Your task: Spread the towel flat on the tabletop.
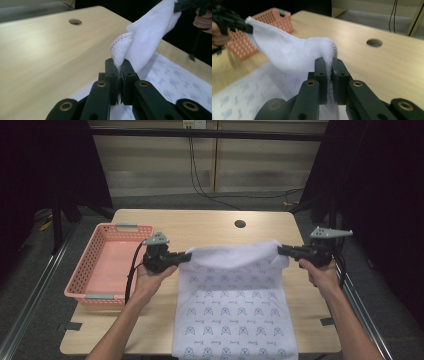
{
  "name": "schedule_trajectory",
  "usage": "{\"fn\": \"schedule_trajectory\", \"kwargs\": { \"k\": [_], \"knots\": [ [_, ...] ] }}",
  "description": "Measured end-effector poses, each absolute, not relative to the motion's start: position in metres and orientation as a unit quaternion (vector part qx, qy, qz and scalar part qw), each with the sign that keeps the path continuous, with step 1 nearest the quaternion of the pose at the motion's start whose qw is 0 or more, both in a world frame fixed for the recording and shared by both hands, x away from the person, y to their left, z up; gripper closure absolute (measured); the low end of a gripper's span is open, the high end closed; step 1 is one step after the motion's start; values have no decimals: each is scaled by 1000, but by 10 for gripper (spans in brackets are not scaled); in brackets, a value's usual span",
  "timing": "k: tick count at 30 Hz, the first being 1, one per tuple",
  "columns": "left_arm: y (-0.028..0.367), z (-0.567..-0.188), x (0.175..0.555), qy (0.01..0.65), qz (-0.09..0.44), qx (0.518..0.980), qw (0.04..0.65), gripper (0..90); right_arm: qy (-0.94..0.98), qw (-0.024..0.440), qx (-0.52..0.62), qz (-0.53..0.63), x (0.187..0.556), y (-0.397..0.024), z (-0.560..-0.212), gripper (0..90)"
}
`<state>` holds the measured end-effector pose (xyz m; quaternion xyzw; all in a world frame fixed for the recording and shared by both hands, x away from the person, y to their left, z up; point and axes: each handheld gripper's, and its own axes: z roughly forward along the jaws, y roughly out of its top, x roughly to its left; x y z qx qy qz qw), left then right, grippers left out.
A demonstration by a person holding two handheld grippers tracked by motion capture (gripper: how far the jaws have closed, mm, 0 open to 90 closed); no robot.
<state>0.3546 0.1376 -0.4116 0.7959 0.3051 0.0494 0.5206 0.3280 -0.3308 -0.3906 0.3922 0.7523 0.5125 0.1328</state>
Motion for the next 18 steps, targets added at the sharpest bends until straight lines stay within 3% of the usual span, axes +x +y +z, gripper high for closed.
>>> {"fn": "schedule_trajectory", "kwargs": {
  "k": [11,18],
  "knots": [
    [159,-446,286,305,29,816,491,867,781,97,384,482,243,-331,-428,840],
    [156,-475,252,317,-18,842,437,865,814,40,400,419,206,-320,-469,841]
  ]
}}
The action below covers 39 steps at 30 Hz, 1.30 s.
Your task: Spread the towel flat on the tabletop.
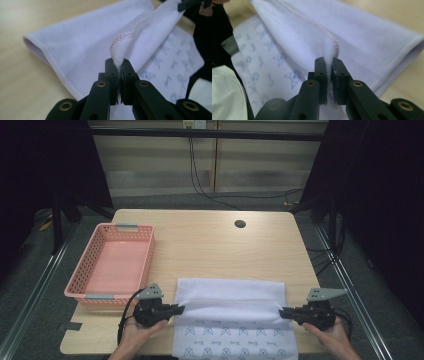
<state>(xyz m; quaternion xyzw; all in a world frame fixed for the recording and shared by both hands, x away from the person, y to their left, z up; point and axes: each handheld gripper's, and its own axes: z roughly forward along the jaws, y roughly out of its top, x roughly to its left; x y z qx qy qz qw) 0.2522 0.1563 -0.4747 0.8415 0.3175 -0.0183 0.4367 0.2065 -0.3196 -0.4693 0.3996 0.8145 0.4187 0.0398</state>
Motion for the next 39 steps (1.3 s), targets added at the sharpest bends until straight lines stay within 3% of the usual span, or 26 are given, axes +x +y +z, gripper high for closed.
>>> {"fn": "schedule_trajectory", "kwargs": {
  "k": [7,13,22,39],
  "knots": [
    [147,-491,255,313,-38,863,394,863,831,18,413,373,206,-315,-489,843],
    [145,-496,266,331,-68,858,386,863,834,32,414,364,212,-311,-493,848],
    [137,-495,282,317,-28,871,375,868,826,52,427,366,234,-310,-495,851],
    [122,-497,365,361,5,856,370,870,802,77,470,361,297,-312,-497,850]
  ]
}}
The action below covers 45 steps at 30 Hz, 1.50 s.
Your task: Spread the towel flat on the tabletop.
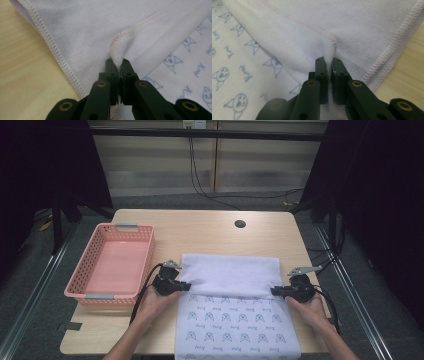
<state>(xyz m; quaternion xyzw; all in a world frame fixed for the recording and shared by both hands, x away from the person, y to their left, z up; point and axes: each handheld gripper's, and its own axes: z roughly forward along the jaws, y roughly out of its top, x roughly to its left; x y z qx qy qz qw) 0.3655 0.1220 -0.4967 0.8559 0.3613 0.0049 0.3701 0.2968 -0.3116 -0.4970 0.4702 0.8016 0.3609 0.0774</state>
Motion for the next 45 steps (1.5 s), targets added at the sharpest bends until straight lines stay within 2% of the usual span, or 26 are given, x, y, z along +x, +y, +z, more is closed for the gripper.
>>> {"fn": "schedule_trajectory", "kwargs": {
  "k": [7,16,24,31,36,40,45],
  "knots": [
    [117,-496,398,368,30,857,358,871,793,88,485,357,327,-311,-498,851],
    [115,-495,445,402,60,846,344,872,785,105,498,353,384,-301,-500,851],
    [118,-502,477,434,62,817,375,871,774,116,515,349,419,-297,-500,849],
    [120,-505,484,436,67,809,389,871,764,123,530,348,438,-298,-500,849],
    [120,-501,480,438,62,809,386,873,748,134,528,377,432,-299,-501,849],
    [117,-481,471,408,70,817,401,872,736,137,517,414,424,-311,-480,849],
    [124,-446,452,390,74,802,447,872,727,148,495,452,413,-321,-443,848]
  ]
}}
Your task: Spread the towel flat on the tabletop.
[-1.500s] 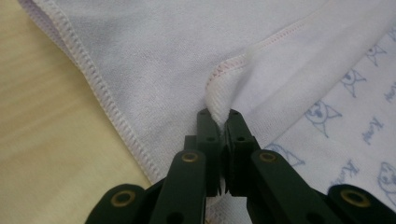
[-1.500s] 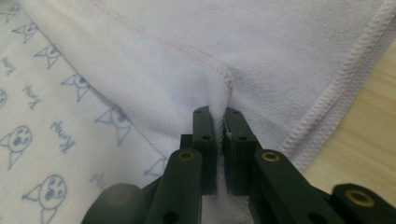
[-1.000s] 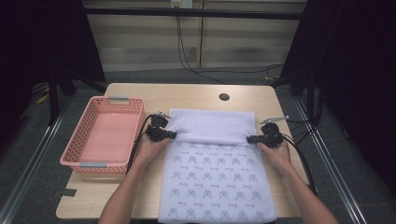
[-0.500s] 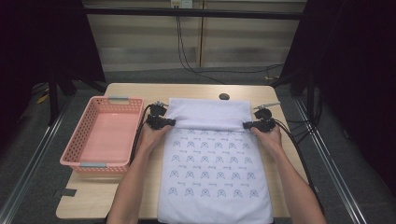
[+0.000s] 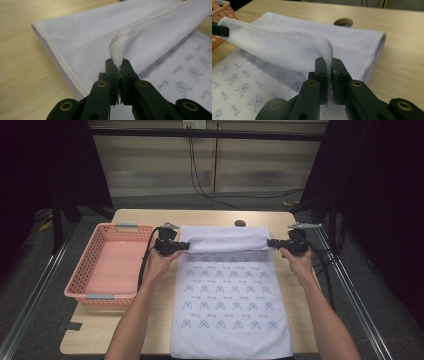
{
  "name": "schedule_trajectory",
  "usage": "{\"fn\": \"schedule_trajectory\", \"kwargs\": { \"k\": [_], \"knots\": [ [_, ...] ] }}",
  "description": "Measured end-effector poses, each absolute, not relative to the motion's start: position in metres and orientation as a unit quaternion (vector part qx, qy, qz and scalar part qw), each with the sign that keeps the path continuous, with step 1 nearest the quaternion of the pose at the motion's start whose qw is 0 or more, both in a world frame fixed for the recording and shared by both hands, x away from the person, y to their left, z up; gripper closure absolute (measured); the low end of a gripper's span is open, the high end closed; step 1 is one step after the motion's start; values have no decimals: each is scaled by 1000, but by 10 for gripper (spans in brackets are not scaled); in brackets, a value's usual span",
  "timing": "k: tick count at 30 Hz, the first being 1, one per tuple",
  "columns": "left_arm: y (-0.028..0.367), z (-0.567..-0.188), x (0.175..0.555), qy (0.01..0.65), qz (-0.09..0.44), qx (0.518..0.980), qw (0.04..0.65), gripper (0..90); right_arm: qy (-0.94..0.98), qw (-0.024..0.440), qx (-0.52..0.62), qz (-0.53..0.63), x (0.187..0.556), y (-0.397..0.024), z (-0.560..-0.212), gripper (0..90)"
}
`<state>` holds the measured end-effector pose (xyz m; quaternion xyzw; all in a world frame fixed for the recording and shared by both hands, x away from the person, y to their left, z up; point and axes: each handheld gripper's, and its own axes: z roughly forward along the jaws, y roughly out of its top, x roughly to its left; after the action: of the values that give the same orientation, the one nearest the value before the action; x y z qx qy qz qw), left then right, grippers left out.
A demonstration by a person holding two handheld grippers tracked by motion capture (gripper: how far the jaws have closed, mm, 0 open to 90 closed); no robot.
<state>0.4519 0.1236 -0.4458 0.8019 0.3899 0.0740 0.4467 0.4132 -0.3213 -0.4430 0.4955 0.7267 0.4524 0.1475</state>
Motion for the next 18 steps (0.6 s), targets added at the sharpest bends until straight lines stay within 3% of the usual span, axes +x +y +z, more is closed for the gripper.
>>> {"fn": "schedule_trajectory", "kwargs": {
  "k": [8,18],
  "knots": [
    [140,-390,413,349,97,792,492,872,741,164,444,476,376,-326,-393,848],
    [154,-353,368,304,114,766,554,872,746,159,405,504,336,-328,-349,847]
  ]
}}
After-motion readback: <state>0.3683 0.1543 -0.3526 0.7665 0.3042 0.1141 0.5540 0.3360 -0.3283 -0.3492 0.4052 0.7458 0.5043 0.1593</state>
